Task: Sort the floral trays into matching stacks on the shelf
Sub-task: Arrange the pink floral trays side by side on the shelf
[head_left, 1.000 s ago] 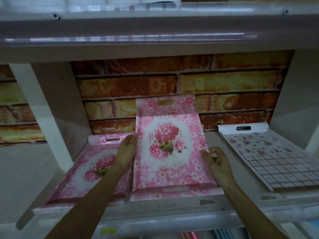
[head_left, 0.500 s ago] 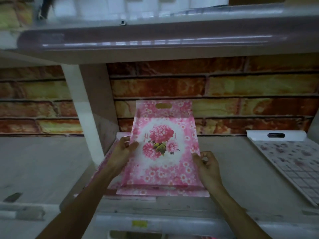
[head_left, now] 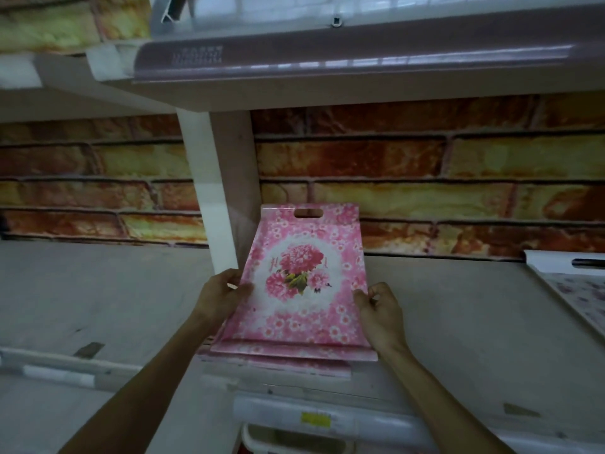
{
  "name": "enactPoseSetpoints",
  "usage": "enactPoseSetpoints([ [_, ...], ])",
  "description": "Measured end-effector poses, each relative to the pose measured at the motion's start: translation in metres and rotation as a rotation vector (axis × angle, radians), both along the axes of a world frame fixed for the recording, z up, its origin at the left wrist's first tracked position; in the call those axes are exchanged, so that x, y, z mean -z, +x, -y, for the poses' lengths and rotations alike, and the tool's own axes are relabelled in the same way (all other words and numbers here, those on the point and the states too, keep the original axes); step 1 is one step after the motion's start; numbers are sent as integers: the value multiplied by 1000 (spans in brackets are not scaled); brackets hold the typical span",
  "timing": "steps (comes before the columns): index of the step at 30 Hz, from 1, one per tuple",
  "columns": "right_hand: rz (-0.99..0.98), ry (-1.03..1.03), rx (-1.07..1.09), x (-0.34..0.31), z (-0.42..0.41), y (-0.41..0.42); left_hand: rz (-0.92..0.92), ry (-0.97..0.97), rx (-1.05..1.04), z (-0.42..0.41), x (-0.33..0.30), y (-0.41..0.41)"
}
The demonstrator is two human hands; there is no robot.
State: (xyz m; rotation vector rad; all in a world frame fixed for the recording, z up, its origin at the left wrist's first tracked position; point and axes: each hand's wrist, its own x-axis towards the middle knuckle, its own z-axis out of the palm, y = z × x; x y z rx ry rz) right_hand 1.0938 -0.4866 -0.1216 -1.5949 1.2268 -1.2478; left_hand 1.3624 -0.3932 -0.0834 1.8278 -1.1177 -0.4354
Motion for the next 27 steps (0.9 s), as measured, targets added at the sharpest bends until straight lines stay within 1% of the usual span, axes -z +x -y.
enactPoseSetpoints([
  [5,-317,-46,17,5,1,6,128,74,-19,-1,6,11],
  [8,-420,-41,19,13,2,11,226,114,-27,4,15,19],
  [14,-526,-45,-35,25,1,16,369,199,-1,8,27,27],
  [18,-539,-44,-72,27,0,17,406,224,20,9,30,29],
  [23,-640,-51,-120,27,1,17,425,228,49,8,35,30],
  [27,-647,-25,-140,24,0,18,459,252,62,11,35,30],
])
